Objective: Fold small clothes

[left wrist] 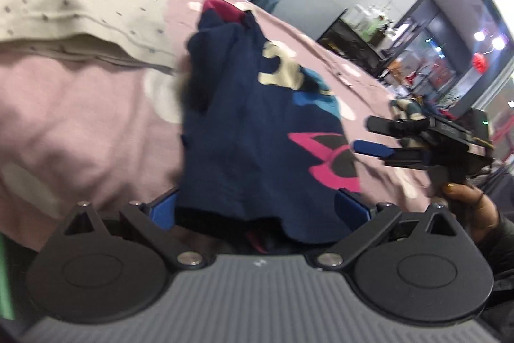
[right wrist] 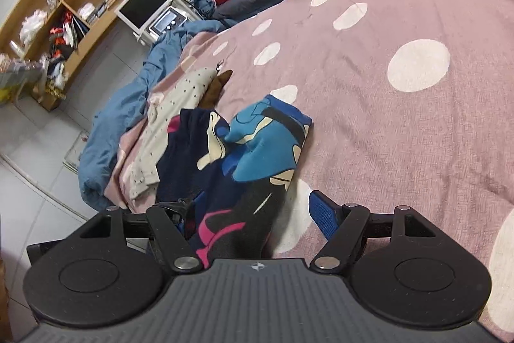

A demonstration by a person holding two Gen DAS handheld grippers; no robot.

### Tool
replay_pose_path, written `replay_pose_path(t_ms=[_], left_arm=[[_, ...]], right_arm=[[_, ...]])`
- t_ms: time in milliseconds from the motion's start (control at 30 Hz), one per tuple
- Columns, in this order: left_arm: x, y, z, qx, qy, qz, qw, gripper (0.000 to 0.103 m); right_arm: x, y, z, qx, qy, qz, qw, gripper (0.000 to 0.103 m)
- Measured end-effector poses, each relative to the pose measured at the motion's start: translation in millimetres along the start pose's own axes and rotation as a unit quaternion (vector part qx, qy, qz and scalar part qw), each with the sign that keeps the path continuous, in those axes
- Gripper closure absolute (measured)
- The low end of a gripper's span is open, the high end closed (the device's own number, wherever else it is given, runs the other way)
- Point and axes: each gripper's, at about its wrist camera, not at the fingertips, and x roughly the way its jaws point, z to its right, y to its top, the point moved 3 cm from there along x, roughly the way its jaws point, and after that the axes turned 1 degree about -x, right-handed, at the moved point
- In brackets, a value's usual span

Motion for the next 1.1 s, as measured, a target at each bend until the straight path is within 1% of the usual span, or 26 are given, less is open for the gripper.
replay_pose_path(t_ms=[67,167,233,333,367,433,467,500,600,633,667,700,767,833,900,933,1000,1033,1100], left_arm=[[7.0,-3.9,-0.1,0.004,0.001,-0.002,1.0000,0.003],[5.1,-7.0,-4.6,-0.016,-0.007,0.012,0.9998,0.003],[-1.4,-7.2,-5.2,-0.027,0.010,0.013,0.9995,0.003],[-10.4,-9.1,-9.4,-0.015,0.020,0.023,0.9994,0.003],[-9.8,-9.3,-12.9,-0.021,0.014,0.024,0.9994,0.003],[-2.4,-9.5,-18.8,-0.039,-0.012,0.015,0.9990,0.003],[3.6,-10.1,-20.1,-0.045,-0.015,0.011,0.9988,0.003],[7.2,-10.5,-19.4,-0.045,-0.008,0.013,0.9989,0.000],[8.3,-9.6,-16.7,-0.050,-0.004,0.019,0.9986,0.000],[7.1,-9.6,-15.4,-0.052,-0.006,0.018,0.9985,0.001],[5.4,-8.9,-12.5,-0.051,-0.015,0.016,0.9985,0.001],[5.2,-9.3,-8.7,-0.045,-0.027,0.014,0.9985,0.001],[7.0,-10.1,-3.5,-0.033,-0.023,0.013,0.9991,0.001],[10.3,-9.2,-6.8,-0.047,-0.022,0.024,0.9984,0.002],[10.2,-5.0,-7.1,-0.068,-0.031,0.042,0.9963,0.002],[11.4,-2.7,-6.3,-0.069,-0.034,0.046,0.9960,0.002],[18.8,1.1,-4.7,-0.066,-0.015,0.035,0.9971,0.007],[18.8,4.1,-2.3,-0.070,-0.011,0.035,0.9969,0.007],[18.8,8.3,-1.0,-0.079,-0.020,0.036,0.9960,0.009]], right_arm=[[3.3,0.1,1.2,0.001,0.000,-0.005,1.000,0.000],[6.5,-1.0,3.6,-0.001,-0.004,-0.010,1.000,0.000],[5.8,-1.8,3.6,-0.004,-0.006,-0.011,1.000,0.000],[5.2,-2.5,5.1,-0.007,-0.010,-0.015,1.000,0.000],[6.4,-2.5,5.6,-0.007,-0.011,-0.015,1.000,0.000],[8.7,-4.3,7.4,-0.003,-0.010,-0.019,1.000,0.000],[10.0,-4.8,7.2,-0.002,-0.011,-0.019,1.000,0.000],[10.3,-4.9,6.9,-0.001,-0.010,-0.019,1.000,0.000],[11.0,-4.3,4.7,-0.012,-0.010,-0.025,1.000,0.000],[10.8,-4.5,4.5,-0.016,-0.011,-0.027,0.999,0.000],[11.4,-4.3,4.3,-0.017,-0.011,-0.028,0.999,0.000],[11.3,-4.2,5.0,-0.016,-0.009,-0.028,0.999,0.000],[12.1,-3.6,7.2,-0.010,-0.004,-0.025,1.000,0.000],[14.7,-1.8,8.5,-0.003,0.004,-0.025,1.000,0.000],[17.8,0.6,7.9,-0.004,0.004,-0.026,1.000,0.000],[20.1,2.1,7.2,-0.006,0.009,-0.026,1.000,0.000],[28.5,6.0,9.5,0.004,0.021,-0.031,0.999,0.000],[33.0,8.3,10.7,0.013,0.028,-0.033,0.999,0.000],[41.8,12.8,12.7,0.024,0.039,-0.034,0.998,0.000]])
